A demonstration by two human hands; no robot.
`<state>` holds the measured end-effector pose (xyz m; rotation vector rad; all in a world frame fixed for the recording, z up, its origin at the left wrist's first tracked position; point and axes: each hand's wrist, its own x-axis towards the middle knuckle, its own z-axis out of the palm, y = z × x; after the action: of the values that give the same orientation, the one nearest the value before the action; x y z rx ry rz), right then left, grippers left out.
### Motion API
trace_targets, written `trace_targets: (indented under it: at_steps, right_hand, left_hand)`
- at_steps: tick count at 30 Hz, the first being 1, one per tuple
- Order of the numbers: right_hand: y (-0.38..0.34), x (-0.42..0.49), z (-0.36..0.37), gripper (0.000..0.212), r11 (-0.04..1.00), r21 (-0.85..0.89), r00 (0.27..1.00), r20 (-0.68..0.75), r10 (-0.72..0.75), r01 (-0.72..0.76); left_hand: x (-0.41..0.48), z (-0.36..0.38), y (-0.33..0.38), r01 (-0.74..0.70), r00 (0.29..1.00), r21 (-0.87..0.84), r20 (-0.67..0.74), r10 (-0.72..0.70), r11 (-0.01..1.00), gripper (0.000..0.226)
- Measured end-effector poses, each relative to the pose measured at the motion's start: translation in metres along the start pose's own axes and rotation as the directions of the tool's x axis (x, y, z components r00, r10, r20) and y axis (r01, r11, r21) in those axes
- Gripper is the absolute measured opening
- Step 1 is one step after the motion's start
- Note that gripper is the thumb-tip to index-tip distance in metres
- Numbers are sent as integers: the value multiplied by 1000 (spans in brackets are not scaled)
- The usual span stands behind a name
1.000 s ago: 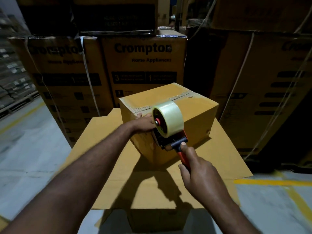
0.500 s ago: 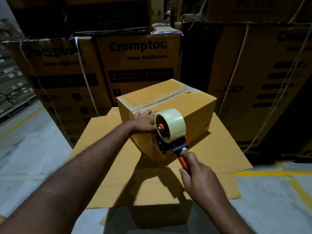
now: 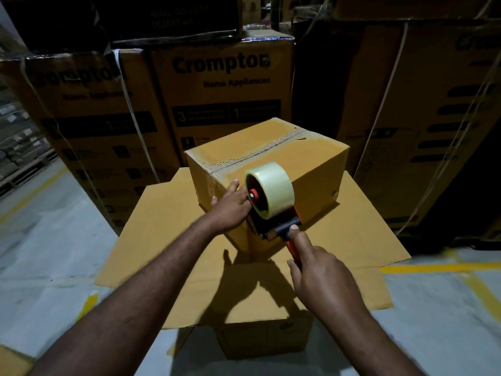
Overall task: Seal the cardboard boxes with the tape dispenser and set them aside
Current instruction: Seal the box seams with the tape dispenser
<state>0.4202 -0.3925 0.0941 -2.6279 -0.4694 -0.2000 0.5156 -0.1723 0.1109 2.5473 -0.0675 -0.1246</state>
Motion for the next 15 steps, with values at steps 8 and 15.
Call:
trace_targets:
  at_steps: [8,15]
  right_hand:
    - [-5,-3,0,62,998,-65,1000,-16,-6,5]
    - [-9,-1,-3,53,941,274,978,106,177,-200]
  left_hand:
    - [3,0,-4,-19,1000,3,1,19,1000,52]
    - [11,4,-1,0,999,26,-43,1,1000,47]
